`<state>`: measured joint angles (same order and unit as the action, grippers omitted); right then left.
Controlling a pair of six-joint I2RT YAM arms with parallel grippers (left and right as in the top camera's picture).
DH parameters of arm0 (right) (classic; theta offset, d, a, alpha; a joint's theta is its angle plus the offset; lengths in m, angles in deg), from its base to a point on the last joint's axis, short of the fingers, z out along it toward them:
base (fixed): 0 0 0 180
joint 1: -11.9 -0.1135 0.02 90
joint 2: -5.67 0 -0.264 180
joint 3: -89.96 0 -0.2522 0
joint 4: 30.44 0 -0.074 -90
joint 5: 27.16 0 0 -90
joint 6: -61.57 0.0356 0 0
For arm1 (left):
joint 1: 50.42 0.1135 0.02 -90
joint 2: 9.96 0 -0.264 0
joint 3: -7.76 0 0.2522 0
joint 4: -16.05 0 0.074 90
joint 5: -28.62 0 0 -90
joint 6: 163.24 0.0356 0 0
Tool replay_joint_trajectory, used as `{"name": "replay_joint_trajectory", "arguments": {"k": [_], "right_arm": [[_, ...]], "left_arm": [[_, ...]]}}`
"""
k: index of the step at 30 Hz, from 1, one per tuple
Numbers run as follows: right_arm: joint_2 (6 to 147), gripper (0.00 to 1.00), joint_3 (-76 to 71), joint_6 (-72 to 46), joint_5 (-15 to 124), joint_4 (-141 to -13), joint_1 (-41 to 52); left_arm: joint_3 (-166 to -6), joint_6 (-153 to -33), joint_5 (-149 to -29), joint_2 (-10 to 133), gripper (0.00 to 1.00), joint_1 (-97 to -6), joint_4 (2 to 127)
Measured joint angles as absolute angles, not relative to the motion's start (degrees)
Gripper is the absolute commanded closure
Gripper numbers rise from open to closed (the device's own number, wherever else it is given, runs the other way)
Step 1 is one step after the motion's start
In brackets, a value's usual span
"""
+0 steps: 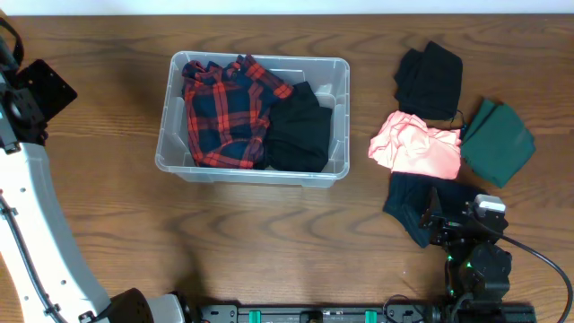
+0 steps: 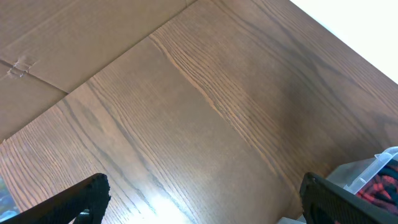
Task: Pack container
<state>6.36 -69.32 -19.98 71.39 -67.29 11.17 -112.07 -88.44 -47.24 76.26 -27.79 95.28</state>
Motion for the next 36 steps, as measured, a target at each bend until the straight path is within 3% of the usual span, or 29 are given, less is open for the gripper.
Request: {"name": "replay_joint_trajectory", "arguments": {"k": [6,14,19,24,31,36], "right_arm": [[6.4,0.01,-69.3,-19.9,71.0,-65.7,11.2],[6.4,0.01,-68.8,-10.0,62.4,-53.1,11.2],[9.3,0.01,-62.1,-8.0,59.4,-55.7,11.2],[22.5,0.01,-45.5,-8.7,60.2,-67.6,11.2],[56.4,0.01,-13.9,-13.1,68.8,-88.6,11.3],[76.0,0.01,5.4,-17.1,68.0,-95.4,12.1]], "left_arm": [[-112.1,-88.4,-47.2,76.3,0.02,-27.8,95.3],[-112.1,-88.4,-47.2,76.3,0.02,-27.8,95.3],[-112.1,-88.4,-47.2,76.3,0.02,-27.8,95.3],[-112.0,-88.4,-47.2,76.3,0.02,-27.8,95.4],[-112.0,-88.4,-47.2,76.3,0.02,-27.8,95.3],[-112.0,-88.4,-47.2,76.3,0.02,-27.8,95.4]]}}
